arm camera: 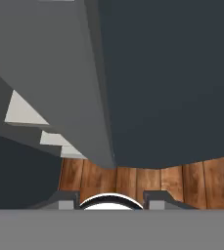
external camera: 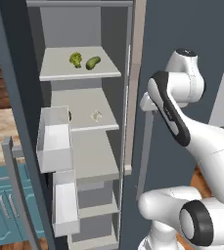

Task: Take the cucumber and broccoli from the highest rack and move them to the second highest rack where the potato and garlic are located, to maximize freezer space. Close the freezer door after rearranging.

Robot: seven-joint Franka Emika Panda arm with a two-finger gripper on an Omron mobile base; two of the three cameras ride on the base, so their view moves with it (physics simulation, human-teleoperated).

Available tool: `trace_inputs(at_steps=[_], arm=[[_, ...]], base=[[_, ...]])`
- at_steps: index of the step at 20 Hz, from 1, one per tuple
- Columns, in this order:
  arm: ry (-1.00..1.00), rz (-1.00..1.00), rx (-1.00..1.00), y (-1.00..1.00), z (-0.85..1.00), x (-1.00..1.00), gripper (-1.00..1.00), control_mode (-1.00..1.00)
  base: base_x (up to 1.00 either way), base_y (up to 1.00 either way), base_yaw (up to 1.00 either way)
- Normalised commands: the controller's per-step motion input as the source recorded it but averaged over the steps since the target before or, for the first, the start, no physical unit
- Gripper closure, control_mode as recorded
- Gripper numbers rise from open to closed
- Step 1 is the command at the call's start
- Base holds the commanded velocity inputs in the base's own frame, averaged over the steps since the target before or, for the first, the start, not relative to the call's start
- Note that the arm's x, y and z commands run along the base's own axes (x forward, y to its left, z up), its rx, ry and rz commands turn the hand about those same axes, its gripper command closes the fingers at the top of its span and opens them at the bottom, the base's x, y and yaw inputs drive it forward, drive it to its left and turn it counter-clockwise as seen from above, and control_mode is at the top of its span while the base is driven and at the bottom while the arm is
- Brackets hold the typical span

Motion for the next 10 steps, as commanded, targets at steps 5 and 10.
trace_inputs(at_steps=[5, 10], arm=[[-0.05, 0.00, 0.00, 0.00, 0.00, -0.02, -1.00, 1.00], [0.00, 0.00, 0.00, 0.00, 0.00, 0.00, -1.00, 1.00]], base=[[-0.21, 0.00, 0.00], [-0.43, 0.15, 0.16]])
